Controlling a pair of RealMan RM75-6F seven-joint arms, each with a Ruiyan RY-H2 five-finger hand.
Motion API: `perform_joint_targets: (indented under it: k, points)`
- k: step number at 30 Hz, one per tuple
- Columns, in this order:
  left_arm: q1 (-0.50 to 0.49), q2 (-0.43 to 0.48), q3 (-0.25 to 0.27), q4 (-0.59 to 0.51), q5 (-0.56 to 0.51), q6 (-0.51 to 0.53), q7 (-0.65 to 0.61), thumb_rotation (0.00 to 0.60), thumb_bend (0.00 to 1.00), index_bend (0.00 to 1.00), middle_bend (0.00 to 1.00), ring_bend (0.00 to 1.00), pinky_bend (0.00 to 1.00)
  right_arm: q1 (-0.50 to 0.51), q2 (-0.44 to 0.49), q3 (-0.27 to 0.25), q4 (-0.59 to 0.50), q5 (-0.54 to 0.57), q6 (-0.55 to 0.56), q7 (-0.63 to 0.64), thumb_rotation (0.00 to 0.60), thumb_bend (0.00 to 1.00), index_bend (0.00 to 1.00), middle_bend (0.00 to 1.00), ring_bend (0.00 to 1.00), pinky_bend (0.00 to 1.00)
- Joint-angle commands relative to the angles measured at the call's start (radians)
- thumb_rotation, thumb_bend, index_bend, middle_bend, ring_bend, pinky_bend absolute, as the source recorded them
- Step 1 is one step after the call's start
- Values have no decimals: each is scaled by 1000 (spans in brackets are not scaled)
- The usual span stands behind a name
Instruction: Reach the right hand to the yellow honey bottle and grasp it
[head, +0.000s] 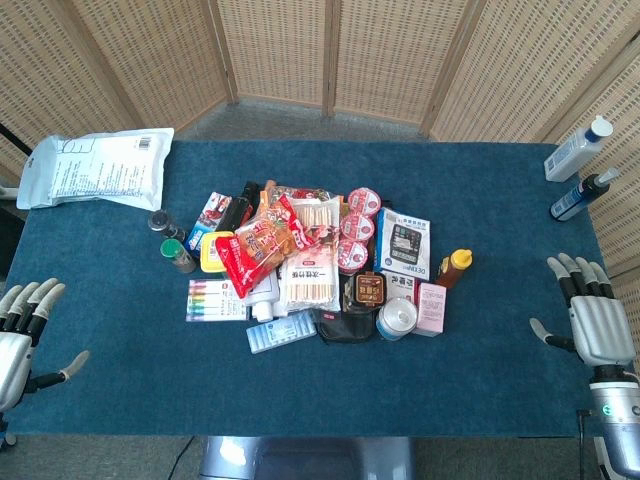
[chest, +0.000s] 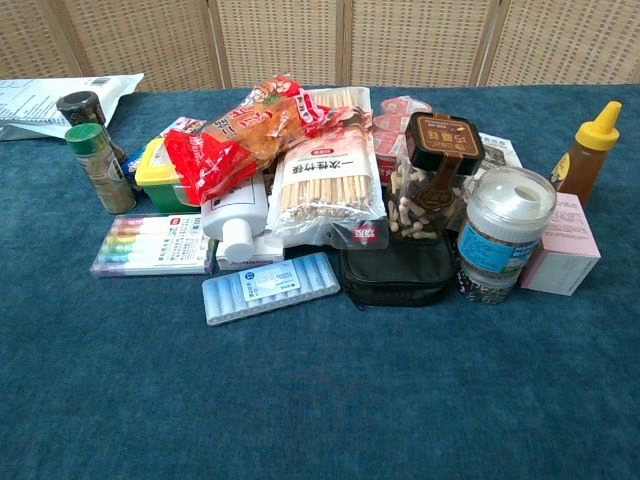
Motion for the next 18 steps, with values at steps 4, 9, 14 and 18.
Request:
perform_joint_targets:
  k: [4, 9, 14, 18]
  points:
    - [2, 3, 1, -3, 9, 11, 1, 425, 284, 13, 53, 25, 0, 9, -3, 2, -3, -22, -15, 43, 531, 270, 0, 34, 0, 0]
    - [-3, 15, -3, -18, 16, 12, 7, 424, 282, 12, 53, 25, 0, 25, -6, 15, 11, -29, -36, 116, 527, 269, 0, 34, 0, 0]
    - [-15, 25, -8, -38, 24, 4, 20, 426, 283, 12, 53, 27, 0, 64, -24, 40, 73, -21, -100, 263, 534, 270, 0, 34, 0, 0]
    - [-27, 39, -10, -71, 40, -2, 20, 424, 283, 12, 53, 25, 0, 114, -60, 59, 164, -14, -178, 387, 546, 270, 0, 34, 0, 0]
